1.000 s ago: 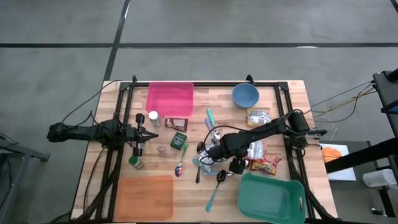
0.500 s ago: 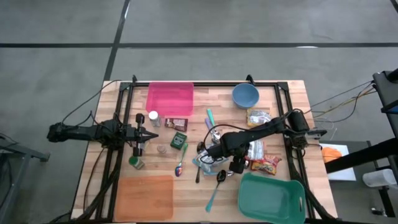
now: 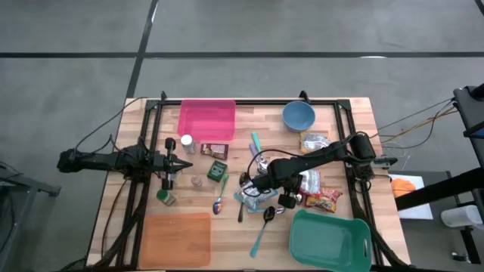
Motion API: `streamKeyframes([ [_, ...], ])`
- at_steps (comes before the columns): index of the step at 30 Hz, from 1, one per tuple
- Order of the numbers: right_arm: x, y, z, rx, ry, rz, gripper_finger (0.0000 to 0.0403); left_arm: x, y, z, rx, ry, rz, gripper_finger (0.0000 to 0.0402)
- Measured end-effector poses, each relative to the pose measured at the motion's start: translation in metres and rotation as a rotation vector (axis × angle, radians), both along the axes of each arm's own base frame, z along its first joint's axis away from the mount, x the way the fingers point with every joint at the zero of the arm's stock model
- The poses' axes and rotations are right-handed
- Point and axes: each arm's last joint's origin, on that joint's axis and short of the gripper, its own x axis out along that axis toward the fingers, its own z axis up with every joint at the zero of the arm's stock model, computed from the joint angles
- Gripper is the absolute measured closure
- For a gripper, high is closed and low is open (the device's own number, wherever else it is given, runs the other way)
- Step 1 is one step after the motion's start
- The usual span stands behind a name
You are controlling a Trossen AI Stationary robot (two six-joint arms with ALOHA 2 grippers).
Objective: Pick & Place Food Item
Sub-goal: Put the orange noodle pack into the green bin
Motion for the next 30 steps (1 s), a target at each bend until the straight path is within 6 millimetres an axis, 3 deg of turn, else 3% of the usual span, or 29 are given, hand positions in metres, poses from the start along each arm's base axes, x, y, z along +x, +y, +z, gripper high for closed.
streamKeyframes([
  [9, -0.009, -0.002, 0.02, -0.052, -0.033, -0.034, 0.039, 0.0, 0.0, 0.0, 0.0, 0.0, 0.0, 0.0401],
  [23, -0.049, -0.016, 0.101, -0.241, -0.35, -0.164, 0.039, 0.0, 0.0, 0.0, 0.0, 0.0, 0.0, 0.0401],
  [30, -0.075, -0.021, 0.134, -0.235, -0.476, -0.181, 0.039, 0.0, 0.0, 0.0, 0.0, 0.0, 0.0, 0.0401],
])
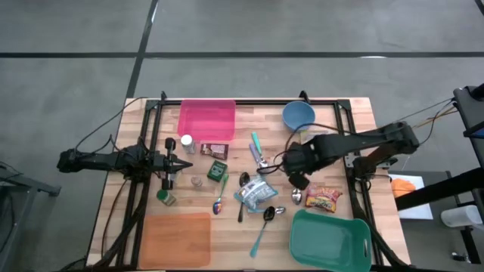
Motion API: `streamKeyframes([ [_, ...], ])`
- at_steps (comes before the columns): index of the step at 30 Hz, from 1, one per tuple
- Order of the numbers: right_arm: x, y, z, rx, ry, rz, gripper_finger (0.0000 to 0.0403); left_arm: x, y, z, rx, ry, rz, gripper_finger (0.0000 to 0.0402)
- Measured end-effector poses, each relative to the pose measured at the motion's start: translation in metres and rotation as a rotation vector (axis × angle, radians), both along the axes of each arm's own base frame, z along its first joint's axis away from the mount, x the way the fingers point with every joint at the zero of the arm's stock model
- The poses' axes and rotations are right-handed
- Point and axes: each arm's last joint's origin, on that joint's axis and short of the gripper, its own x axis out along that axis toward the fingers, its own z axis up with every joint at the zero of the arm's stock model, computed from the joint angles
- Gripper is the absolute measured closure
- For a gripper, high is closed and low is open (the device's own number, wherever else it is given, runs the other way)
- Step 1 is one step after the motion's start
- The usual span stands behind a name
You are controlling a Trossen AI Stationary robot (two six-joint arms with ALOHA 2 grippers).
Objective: Pick & Place Food Item
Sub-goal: Put the orange noodle pack into the green bin
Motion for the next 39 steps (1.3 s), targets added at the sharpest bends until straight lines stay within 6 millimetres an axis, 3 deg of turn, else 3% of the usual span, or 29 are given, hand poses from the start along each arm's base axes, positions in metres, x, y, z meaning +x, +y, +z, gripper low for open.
streamKeyframes([
  [8, -0.041, -0.007, 0.034, 0.006, -0.106, -0.023, 0.039, 0.0, 0.0, 0.0, 0.0, 0.0, 0.0, 0.0401],
  [15, -0.075, 0.002, 0.055, 0.051, -0.23, 0.008, 0.039, 0.0, 0.0, 0.0, 0.0, 0.0, 0.0, 0.0401],
  [19, -0.085, 0.01, 0.057, 0.047, -0.255, 0.019, 0.039, 0.0, 0.0, 0.0, 0.0, 0.0, 0.0, 0.0401],
  [25, -0.084, 0.022, 0.051, -0.016, -0.256, 0.039, 0.039, 0.0, 0.0, 0.0, 0.0, 0.0, 0.0, 0.0401],
  [35, -0.06, 0.034, 0.024, -0.134, -0.353, 0.151, 0.0389, 0.0, 0.0, 0.0, 0.0, 0.0, 0.0, 0.0401],
  [39, -0.055, 0.03, 0.014, -0.146, -0.376, 0.173, 0.0356, 0.0, 0.0, 0.0, 0.0, -0.001, 0.0, 0.0401],
])
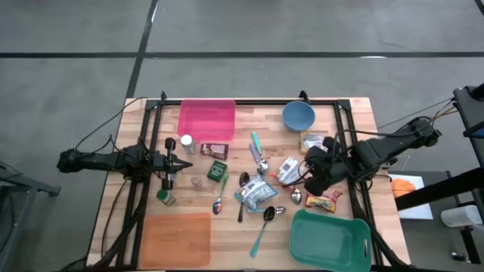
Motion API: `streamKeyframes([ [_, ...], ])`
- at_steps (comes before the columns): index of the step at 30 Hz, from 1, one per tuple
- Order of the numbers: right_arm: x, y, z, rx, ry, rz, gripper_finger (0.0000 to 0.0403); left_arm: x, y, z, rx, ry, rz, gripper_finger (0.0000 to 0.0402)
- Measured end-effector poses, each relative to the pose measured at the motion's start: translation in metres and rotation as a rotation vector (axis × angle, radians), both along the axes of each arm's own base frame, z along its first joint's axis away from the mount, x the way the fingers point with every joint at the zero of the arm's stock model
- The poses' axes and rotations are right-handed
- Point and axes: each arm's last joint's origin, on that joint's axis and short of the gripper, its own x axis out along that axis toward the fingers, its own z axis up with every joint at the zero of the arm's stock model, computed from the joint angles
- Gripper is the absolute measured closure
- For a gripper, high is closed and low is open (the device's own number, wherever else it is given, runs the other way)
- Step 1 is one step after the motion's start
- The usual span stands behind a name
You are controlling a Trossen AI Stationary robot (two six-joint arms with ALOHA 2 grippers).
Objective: Pick & Place Food Item
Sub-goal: Put the orange noodle pack into the green bin
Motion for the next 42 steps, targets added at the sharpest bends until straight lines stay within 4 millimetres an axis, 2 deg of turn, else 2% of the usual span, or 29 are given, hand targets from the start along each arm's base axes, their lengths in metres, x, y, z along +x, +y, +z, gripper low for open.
streamKeyframes([
  [10, 0.017, -0.012, -0.039, -0.066, 0.026, 0.091, 0.0175, 0.0, 0.0, 0.0, 0.0, 0.0, 0.0, 0.0401],
  [16, 0.025, -0.031, -0.063, -0.015, 0.044, 0.102, 0.0106, 0.0, 0.0, 0.0, 0.0, 0.0, 0.0, 0.0401],
  [19, 0.03, -0.039, -0.071, -0.002, 0.043, 0.154, 0.0092, 0.0, 0.0, 0.0, 0.0, 0.0, 0.0, 0.0401],
  [26, 0.044, -0.049, -0.088, -0.017, 0.012, 0.272, 0.009, 0.0, 0.0, 0.0, 0.0, 0.0, 0.0, 0.0401],
  [38, 0.082, -0.045, -0.132, -0.049, 0.181, 0.373, 0.009, 0.0, 0.0, 0.0, 0.0, 0.0, 0.0, 0.0401],
  [42, 0.092, -0.044, -0.136, -0.045, 0.205, 0.376, 0.009, 0.0, 0.0, 0.0, 0.0, 0.0, 0.0, 0.0401],
])
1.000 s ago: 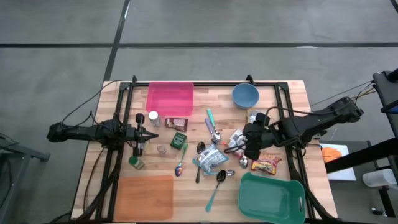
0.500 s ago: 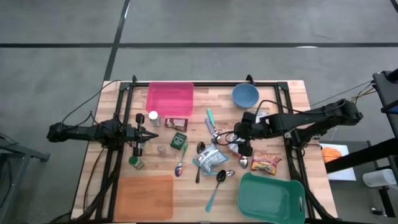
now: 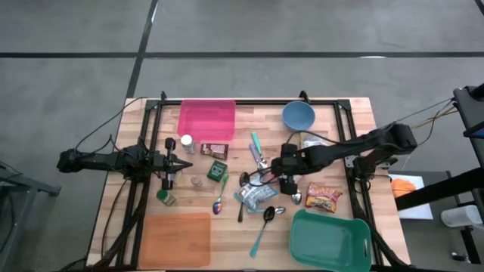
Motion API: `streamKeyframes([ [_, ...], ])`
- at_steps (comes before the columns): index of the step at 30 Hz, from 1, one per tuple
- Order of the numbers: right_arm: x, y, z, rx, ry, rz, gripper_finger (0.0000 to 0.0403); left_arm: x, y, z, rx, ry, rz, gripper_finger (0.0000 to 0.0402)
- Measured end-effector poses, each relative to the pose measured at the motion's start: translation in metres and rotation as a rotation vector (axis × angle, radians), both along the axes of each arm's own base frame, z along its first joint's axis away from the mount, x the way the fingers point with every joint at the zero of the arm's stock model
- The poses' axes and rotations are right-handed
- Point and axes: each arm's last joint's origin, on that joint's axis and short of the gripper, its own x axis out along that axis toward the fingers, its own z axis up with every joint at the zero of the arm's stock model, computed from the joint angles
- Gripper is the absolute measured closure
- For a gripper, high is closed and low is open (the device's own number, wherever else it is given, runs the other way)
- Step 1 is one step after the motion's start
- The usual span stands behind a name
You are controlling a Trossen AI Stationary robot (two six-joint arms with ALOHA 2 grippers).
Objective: Pick & Place Food Item
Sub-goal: Put the orange noodle pack into the green bin
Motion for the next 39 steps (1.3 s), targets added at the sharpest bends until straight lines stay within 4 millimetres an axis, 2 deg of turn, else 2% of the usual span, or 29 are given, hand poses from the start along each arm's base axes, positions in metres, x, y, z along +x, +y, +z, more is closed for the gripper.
streamKeyframes([
  [9, 0.008, 0.004, 0.003, 0.056, -0.007, 0.019, 0.009, 0.0, 0.0, 0.0, 0.0, 0.0, 0.0, 0.0401],
  [21, 0.014, 0.005, -0.025, 0.051, 0.096, 0.004, 0.009, 0.0, 0.0, 0.0, 0.0, 0.0, 0.0, 0.0401],
  [31, 0.014, 0.005, -0.037, 0.042, 0.157, -0.002, 0.009, 0.0, 0.0, 0.0, 0.0, 0.0, 0.0, 0.0401],
  [39, 0.013, 0.005, -0.037, 0.042, 0.164, -0.008, 0.009, 0.0, 0.0, 0.0, 0.0, 0.0, 0.0, 0.0401],
])
